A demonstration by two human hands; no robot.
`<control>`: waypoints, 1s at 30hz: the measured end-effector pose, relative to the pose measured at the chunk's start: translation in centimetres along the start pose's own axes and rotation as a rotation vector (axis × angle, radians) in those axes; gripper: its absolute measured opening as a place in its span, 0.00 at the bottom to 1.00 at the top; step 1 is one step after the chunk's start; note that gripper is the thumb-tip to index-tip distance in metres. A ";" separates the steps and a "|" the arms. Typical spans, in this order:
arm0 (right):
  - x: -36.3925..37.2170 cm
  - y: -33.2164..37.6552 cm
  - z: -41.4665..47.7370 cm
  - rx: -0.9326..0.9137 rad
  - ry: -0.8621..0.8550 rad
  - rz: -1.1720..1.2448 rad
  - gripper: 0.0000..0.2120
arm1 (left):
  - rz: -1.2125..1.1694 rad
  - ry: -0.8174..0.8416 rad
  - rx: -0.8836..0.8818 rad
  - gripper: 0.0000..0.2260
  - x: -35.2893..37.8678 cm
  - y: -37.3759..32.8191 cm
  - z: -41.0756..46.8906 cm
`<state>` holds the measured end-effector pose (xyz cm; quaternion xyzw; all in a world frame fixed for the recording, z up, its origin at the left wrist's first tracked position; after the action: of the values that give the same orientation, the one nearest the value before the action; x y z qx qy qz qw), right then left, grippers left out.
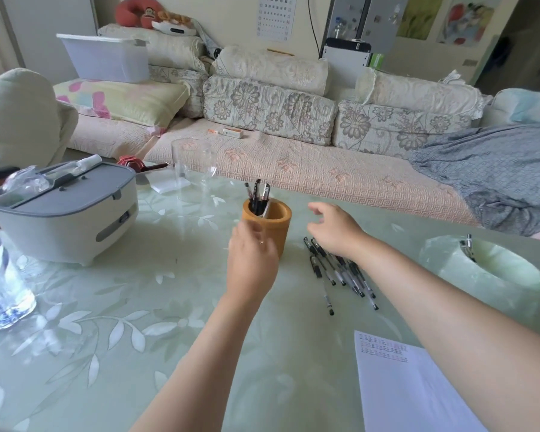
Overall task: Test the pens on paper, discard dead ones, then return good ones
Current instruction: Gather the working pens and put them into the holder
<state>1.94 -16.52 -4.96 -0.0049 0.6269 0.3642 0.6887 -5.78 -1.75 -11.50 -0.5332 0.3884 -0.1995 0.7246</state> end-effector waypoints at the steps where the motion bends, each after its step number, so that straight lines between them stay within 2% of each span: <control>1: -0.1 -1.1 -1.1 0.036 0.028 -0.023 0.26 | 0.040 0.057 0.013 0.04 0.6 -0.1 -0.5; 3: 0.2 -3.1 -3.1 0.115 0.115 -0.090 0.28 | 0.158 0.210 0.066 0.06 1.9 -0.2 -1.4; 5: 0.9 -4.4 -5.0 0.204 0.197 -0.166 0.34 | 0.297 0.344 0.130 0.11 3.1 0.1 -2.2; 7: 1.7 -5.2 -6.2 0.274 0.254 -0.224 0.46 | 0.446 0.423 0.190 0.15 4.0 0.6 -2.6; 9: 2.5 -5.8 -6.9 0.272 0.273 -0.284 0.50 | 0.585 0.442 0.259 0.18 4.5 1.1 -2.7; 13: 3.7 -6.2 -6.9 0.096 0.191 -0.443 0.39 | 0.649 0.427 0.332 0.19 5.0 1.5 -2.5; 16: 4.1 -5.9 -6.6 0.006 0.187 -0.471 0.33 | 0.661 0.425 0.356 0.20 5.2 1.4 -2.4; 24: 3.8 -4.6 -5.8 -0.010 0.266 -0.331 0.24 | 0.620 0.392 0.378 0.24 4.8 1.3 -2.1; 30: 4.1 -3.7 -7.0 -0.041 0.428 -0.411 0.16 | 0.626 0.449 0.333 0.27 4.0 0.9 -2.3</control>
<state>-2.45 -20.47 -11.66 -0.2220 0.7362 0.2204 0.6001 -5.19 -5.68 -14.07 -0.2083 0.6424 -0.1408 0.7240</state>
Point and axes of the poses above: each hand's wrist, its own z-axis towards the middle knuckle, its own x-axis out of the palm, y = z × x, the point moved 1 cm from there along z, towards the middle knuckle, and after that the axes turned 15 degrees about -x, right-handed, at the moved point
